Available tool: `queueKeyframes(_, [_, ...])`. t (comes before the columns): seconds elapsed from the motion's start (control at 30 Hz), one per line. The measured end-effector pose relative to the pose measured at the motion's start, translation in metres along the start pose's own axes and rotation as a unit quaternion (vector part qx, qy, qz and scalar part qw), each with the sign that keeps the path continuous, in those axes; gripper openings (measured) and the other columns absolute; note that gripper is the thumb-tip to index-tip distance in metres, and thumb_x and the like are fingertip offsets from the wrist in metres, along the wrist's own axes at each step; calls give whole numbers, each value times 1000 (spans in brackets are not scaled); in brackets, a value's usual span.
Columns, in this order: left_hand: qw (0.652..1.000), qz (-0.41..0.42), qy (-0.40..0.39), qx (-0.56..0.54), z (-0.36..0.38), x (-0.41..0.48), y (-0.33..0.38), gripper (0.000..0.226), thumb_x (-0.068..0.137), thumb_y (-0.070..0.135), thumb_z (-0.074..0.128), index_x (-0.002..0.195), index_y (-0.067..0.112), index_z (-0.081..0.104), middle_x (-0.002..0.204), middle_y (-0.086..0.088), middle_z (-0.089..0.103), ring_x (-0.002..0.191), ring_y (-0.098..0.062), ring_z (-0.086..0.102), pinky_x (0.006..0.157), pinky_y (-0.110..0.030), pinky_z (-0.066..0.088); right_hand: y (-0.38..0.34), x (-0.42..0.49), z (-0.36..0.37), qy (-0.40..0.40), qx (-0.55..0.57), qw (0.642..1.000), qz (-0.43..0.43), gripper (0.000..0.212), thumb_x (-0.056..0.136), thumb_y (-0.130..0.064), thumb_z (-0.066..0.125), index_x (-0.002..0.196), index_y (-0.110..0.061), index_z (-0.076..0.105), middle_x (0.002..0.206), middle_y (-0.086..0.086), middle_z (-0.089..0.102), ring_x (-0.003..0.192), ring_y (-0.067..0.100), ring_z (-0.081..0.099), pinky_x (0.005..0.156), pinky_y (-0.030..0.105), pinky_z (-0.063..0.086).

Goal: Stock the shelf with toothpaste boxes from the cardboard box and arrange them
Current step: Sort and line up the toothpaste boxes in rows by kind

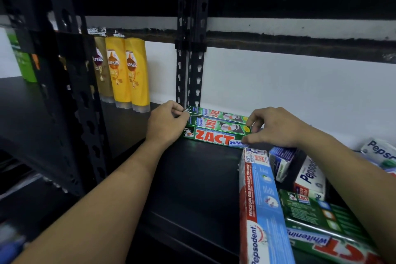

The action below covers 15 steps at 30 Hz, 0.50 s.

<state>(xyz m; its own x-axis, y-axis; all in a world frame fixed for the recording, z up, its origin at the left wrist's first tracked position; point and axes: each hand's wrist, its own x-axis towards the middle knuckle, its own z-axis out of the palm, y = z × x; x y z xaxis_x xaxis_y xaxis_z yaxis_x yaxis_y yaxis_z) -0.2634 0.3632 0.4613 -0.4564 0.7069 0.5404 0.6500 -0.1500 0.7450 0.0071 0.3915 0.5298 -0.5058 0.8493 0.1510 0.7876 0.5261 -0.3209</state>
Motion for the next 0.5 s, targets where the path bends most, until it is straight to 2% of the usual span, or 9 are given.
queueKeyframes(0.13, [997, -65, 3, -29, -3, -1, 5, 17, 87, 29, 53, 80, 20, 66, 79, 6, 65, 71, -6, 57, 60, -26, 40, 0, -1, 2, 1, 2, 1000, 6, 40, 74, -44, 80, 102, -24, 60, 87, -10, 70, 80, 4, 62, 65, 22, 44])
queueKeyframes(0.3, [996, -75, -8, -50, -3, 0, 4, 16, 85, 22, 54, 78, 21, 68, 80, 6, 67, 75, -9, 60, 64, -25, 44, -1, 0, 3, 7, -3, 1000, 5, 41, 73, -44, 80, 103, -23, 60, 88, -10, 69, 79, 3, 61, 63, 22, 41])
queueKeyframes(0.5, [995, -72, -16, -68, -3, 1, 3, 19, 87, 17, 52, 87, 19, 70, 86, 1, 69, 81, -14, 61, 70, -27, 47, 0, 1, 4, 10, -8, 1000, 6, 43, 73, -46, 80, 102, -23, 60, 89, -9, 69, 82, 5, 62, 68, 24, 46])
